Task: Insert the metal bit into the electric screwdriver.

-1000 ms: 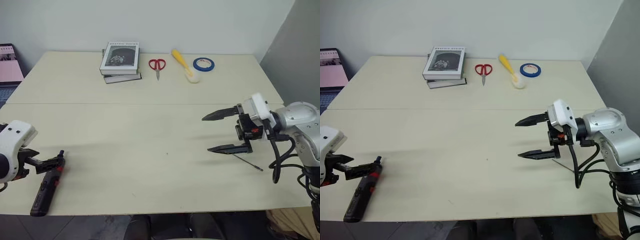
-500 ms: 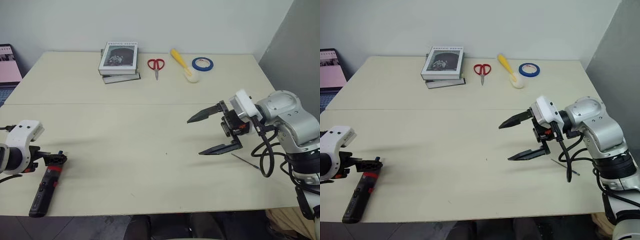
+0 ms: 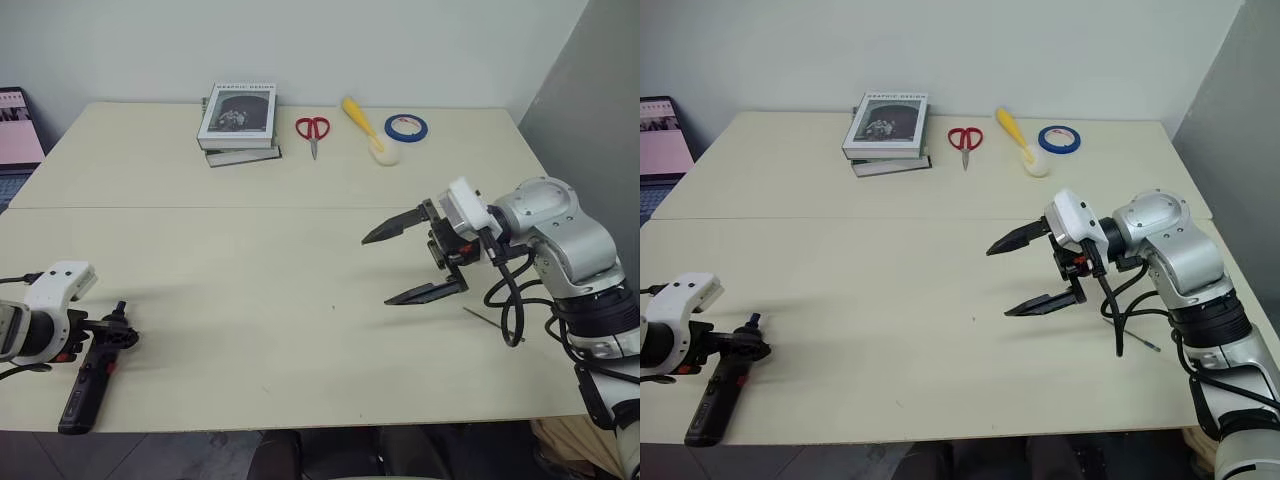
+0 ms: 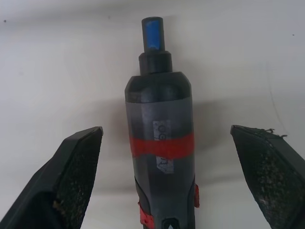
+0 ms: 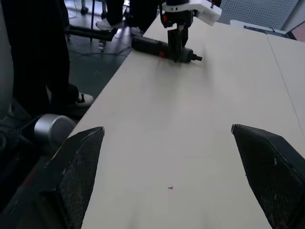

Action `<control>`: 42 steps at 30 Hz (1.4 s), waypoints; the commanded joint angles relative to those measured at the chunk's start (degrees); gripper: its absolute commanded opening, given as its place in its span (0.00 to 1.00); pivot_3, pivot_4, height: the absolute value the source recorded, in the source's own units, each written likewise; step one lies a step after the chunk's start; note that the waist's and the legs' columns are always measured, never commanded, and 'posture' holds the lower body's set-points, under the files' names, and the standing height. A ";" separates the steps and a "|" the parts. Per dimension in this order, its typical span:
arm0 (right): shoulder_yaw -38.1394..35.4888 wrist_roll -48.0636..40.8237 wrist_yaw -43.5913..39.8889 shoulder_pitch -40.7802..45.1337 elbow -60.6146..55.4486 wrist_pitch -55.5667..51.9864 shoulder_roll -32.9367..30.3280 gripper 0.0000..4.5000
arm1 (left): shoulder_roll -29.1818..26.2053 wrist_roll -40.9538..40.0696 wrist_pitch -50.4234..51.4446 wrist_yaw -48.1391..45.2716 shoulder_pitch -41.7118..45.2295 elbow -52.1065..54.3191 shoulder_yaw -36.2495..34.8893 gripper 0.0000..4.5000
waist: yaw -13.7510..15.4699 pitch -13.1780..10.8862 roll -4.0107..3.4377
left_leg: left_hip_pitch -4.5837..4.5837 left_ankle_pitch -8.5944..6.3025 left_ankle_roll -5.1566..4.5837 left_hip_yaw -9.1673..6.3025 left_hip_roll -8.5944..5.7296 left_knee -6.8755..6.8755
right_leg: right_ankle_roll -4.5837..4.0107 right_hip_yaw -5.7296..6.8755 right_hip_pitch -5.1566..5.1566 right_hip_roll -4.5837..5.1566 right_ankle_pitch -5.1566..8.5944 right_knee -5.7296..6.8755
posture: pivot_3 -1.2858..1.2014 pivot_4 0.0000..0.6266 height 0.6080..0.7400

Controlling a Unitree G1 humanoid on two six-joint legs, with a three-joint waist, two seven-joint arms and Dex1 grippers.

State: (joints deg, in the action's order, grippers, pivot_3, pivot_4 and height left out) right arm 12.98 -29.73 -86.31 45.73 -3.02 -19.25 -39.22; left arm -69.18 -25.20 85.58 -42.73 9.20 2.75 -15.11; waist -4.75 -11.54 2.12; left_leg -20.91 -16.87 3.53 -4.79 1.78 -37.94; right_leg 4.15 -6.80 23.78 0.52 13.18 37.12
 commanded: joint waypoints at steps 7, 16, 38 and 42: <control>-4.20 -3.74 -0.92 1.18 -3.05 -1.74 -0.73 1.00 | 0.41 -0.76 -0.85 0.84 1.25 -0.59 0.90 1.00 | 0.00 0.00 0.00 | 0.00 0.00 0.00 0.00 0.00 0.01 | -0.01 0.00 0.00 0.00 -0.01 -0.01 | 0.52 0.24 1.00; -4.46 -3.42 -1.04 0.84 -3.02 -1.22 -0.90 1.00 | 0.66 -1.61 -0.35 1.23 2.35 -1.33 1.67 1.00 | -0.01 0.00 0.00 | 0.00 0.00 0.00 0.01 0.00 0.00 | 0.03 0.00 0.00 0.00 0.02 -0.01 | 0.52 0.24 1.00; -3.96 -2.94 -0.88 -0.56 -4.06 -1.34 -1.65 1.00 | 3.29 -1.21 1.11 4.35 9.17 -5.73 4.90 1.00 | 0.07 0.00 0.00 | 0.00 0.00 0.00 -0.01 -0.02 -0.01 | 0.05 0.00 -0.02 0.00 0.01 0.02 | 0.52 0.24 1.00; -3.92 -2.87 -0.92 -0.84 -4.23 -1.39 -1.86 1.00 | 3.68 -1.50 2.04 4.95 9.83 -5.24 5.14 1.00 | 0.07 0.00 0.00 | 0.00 0.00 0.00 -0.02 -0.02 -0.01 | 0.05 0.00 -0.02 0.00 0.01 0.02 | 0.52 0.24 1.00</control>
State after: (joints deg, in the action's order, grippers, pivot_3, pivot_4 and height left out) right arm 10.18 -32.59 -86.21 44.90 -5.55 -20.76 -40.31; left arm -65.62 -26.65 86.98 -38.10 18.37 -2.93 -10.11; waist -4.68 -11.54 2.12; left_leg -20.90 -16.87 3.53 -4.80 1.76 -37.95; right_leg 4.20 -6.80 23.77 0.52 13.19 37.13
